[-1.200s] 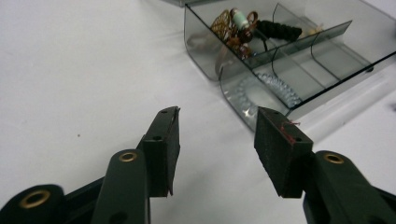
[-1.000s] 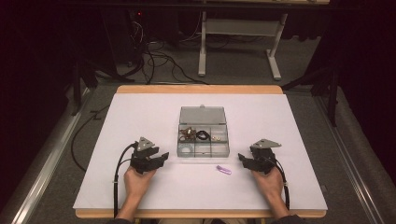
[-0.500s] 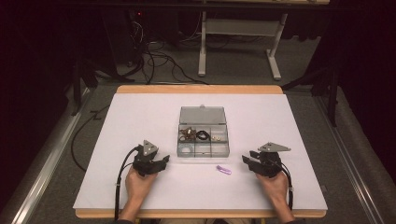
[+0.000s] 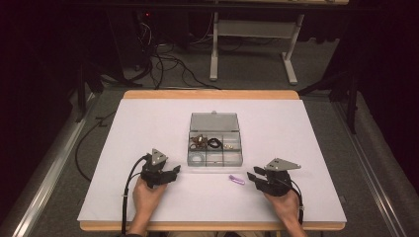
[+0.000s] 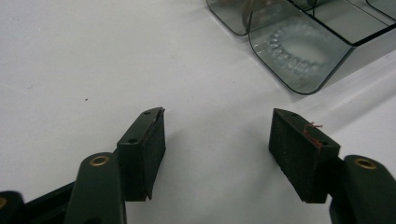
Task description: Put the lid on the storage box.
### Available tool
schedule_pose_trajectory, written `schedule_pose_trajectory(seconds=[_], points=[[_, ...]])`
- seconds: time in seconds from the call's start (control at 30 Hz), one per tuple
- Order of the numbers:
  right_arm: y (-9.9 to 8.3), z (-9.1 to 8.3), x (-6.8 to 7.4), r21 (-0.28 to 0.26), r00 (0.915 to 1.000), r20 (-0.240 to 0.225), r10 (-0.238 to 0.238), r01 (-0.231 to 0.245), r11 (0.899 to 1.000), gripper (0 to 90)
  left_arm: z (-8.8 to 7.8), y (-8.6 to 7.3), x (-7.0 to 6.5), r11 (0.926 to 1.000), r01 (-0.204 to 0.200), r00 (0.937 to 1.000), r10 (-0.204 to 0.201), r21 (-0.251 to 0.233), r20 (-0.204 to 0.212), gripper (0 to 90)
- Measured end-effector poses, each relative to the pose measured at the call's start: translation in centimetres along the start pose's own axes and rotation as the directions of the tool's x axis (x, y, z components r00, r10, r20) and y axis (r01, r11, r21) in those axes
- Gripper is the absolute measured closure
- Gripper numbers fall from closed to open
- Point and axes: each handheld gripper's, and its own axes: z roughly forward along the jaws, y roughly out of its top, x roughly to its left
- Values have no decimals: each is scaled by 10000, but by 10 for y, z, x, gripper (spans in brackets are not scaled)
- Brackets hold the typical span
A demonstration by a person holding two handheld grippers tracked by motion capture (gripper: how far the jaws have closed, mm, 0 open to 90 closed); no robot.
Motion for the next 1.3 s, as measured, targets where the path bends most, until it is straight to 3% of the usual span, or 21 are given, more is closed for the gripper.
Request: schedule_pose_trajectory(seconds=[0.63,0.87,1.3], points=[[3,25,24,380,9944,-778,-710,741,9965,656,0,0,0,10000,-11,10000,11,4,19,348],[4,30,27,495,9940,-815,-729,771,9958,673,0,0,0,10000,-11,10000,11,8,29,346],[4,33,33,764,9899,-631,-1273,1320,9883,746,0,0,0,10000,-6,10000,6,14,21,343]])
